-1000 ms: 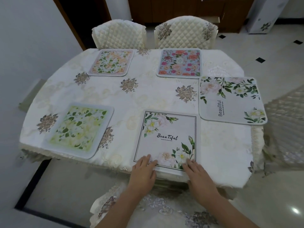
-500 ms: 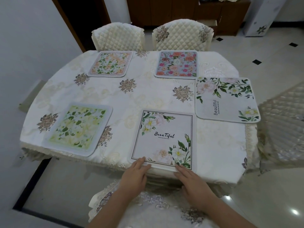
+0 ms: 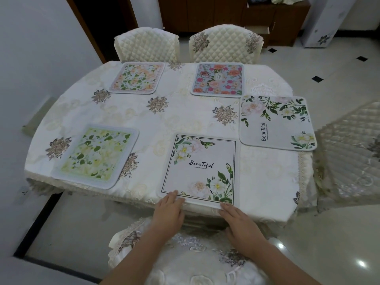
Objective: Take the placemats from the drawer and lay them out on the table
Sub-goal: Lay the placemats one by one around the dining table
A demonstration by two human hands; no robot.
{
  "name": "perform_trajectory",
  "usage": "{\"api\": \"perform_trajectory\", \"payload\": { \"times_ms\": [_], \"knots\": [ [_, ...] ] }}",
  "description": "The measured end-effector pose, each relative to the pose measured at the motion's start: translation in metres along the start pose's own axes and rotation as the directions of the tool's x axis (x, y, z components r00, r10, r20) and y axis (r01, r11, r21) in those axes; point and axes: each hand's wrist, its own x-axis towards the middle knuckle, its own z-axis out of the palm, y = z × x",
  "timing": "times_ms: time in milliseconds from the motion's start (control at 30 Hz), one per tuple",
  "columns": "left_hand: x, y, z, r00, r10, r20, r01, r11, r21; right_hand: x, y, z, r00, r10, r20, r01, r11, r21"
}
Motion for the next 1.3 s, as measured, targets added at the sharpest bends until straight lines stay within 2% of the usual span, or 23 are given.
{"api": "perform_trajectory", "payload": {
  "times_ms": [100,200,300,433,567,700,900,1133,1300],
  "knots": [
    [0.001,0.017,-0.002,0.999,-0.040,0.018,0.041,0.999,-0.025,0.000,-0.002,-0.004,0.998,0.055,-0.017,-0.054,0.997,0.047],
    [0.004,0.042,-0.003,1.000,-0.024,0.010,0.024,0.997,-0.077,0.005,-0.001,-0.013,0.992,0.119,-0.043,-0.114,0.987,0.110],
    [0.011,0.073,-0.006,0.998,-0.018,-0.065,0.006,0.985,-0.172,0.008,0.005,-0.033,0.985,0.147,-0.092,-0.132,0.979,0.155],
    [0.025,0.119,-0.022,0.992,-0.001,-0.128,-0.019,0.988,-0.156,0.007,0.026,-0.073,0.972,0.173,-0.160,-0.140,0.970,0.199],
    [0.039,0.169,-0.042,0.981,0.000,-0.196,-0.018,0.996,-0.089,0.002,0.067,-0.116,0.962,0.165,-0.216,-0.139,0.982,0.131],
    [0.054,0.233,-0.061,0.961,-0.065,-0.270,0.037,0.993,-0.108,-0.007,0.119,-0.172,0.946,0.156,-0.284,-0.150,0.988,0.041],
    [0.069,0.336,-0.069,0.937,-0.101,-0.333,0.062,0.990,-0.124,-0.046,0.197,-0.254,0.925,0.149,-0.349,-0.135,0.989,0.064],
    [0.093,0.463,-0.075,0.943,0.046,-0.330,-0.064,0.997,-0.044,-0.101,0.274,-0.317,0.887,0.207,-0.412,-0.197,0.978,0.068],
    [0.128,0.512,-0.103,0.921,0.107,-0.375,-0.114,0.993,0.002,-0.102,0.314,-0.355,0.855,0.249,-0.455,-0.236,0.968,0.087]
  ]
}}
